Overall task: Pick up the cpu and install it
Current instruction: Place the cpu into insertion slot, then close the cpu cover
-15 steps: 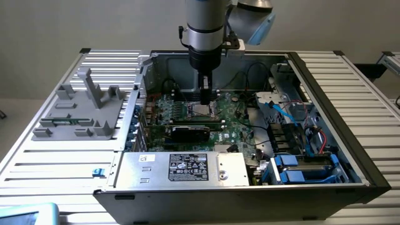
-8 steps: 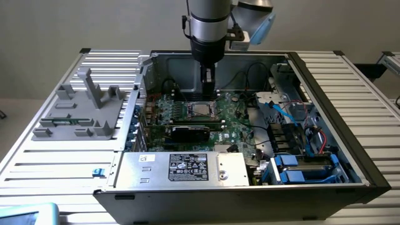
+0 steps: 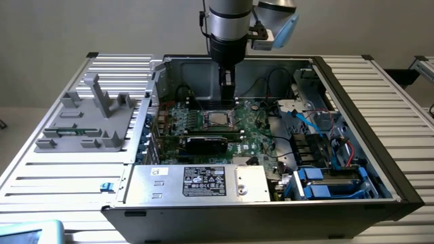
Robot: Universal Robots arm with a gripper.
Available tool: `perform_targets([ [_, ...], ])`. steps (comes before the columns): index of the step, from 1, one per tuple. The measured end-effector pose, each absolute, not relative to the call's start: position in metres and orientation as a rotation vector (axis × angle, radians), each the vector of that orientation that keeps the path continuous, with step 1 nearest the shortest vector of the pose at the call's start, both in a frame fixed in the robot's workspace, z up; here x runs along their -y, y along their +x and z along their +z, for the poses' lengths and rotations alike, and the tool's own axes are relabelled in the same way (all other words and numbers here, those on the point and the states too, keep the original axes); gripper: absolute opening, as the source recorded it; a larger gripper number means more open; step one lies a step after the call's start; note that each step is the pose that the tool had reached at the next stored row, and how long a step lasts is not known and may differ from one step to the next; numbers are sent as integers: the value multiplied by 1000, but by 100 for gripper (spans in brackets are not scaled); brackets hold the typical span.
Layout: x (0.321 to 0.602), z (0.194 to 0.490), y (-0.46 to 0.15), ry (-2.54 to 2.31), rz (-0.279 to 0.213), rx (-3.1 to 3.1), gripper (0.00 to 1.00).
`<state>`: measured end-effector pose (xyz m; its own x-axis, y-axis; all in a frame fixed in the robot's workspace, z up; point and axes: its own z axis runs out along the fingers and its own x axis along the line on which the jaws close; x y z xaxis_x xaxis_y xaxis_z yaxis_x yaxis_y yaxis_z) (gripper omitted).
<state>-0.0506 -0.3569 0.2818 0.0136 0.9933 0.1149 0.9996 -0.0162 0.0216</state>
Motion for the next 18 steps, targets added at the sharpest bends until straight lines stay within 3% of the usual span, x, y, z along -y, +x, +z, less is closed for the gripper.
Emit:
perform_targets([
  [13,357,282,-51,-2189,-150,2156,61],
  [15,357,282,-51,-2189,-150,2156,48],
  [18,357,282,-51,-2189,-150,2156,42],
])
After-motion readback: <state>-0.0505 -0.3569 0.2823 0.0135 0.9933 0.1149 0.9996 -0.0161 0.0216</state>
